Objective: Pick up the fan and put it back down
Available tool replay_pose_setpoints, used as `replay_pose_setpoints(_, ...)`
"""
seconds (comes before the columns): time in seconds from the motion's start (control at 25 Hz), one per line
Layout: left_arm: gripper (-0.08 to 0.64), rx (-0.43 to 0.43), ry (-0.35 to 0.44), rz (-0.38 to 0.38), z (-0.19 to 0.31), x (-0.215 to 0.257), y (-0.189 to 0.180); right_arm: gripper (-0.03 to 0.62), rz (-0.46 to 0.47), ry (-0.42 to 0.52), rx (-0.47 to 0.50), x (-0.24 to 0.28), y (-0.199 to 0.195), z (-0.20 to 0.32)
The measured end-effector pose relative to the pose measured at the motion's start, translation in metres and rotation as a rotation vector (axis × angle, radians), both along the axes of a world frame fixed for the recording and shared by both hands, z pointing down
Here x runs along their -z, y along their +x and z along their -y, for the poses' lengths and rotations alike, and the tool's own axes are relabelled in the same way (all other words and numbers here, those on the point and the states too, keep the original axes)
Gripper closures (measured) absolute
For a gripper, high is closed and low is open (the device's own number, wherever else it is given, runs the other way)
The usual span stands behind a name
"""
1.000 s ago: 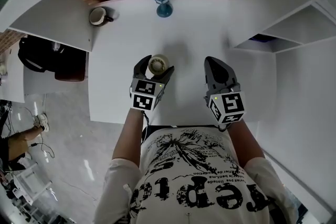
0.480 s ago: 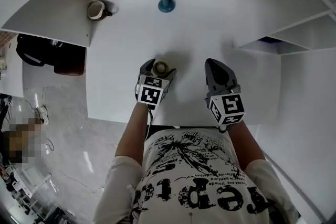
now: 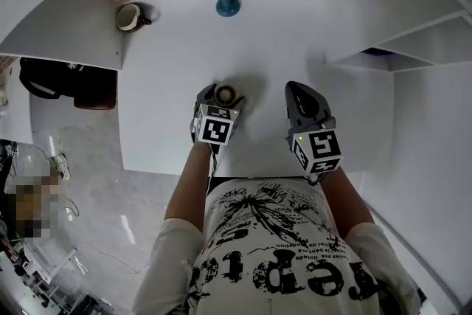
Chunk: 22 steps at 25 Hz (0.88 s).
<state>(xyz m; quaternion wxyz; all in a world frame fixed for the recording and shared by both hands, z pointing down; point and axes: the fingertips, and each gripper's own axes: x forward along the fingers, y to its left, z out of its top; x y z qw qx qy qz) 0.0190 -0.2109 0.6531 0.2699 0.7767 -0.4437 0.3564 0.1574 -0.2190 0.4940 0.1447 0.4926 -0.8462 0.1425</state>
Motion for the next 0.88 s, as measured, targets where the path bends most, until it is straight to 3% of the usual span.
replay_pose_setpoints(0.16,0.178,-0.006,0.000,0.005,-0.002,-0.003,0.003,0.577,-0.005,-0.009,-0.023,0.000,0.000,-0.001)
replay_pose_setpoints(0.36,0.176,-0.049,-0.017,-0.054,-0.005,0.012,0.002,0.577,-0.018,-0.004,-0.044,0.014,-0.010,-0.007)
replay_pose_setpoints(0.76,0.180,-0.139,0.131,-0.134,-0.005,0.114,-0.012,0.577,-0.023,0.047,-0.109,0.065,-0.037,-0.026)
replay_pose_setpoints(0.84,0.224,-0.153,0.177,-0.152,-0.004,0.136,-0.016,0.577,-0.030,0.063,-0.116,0.071,-0.043,-0.030)
replay_pose_setpoints(0.88,0.308,-0.153,0.205,-0.156,-0.002,0.147,-0.020,0.577,-0.031,0.070,-0.120,0.074,-0.046,-0.031)
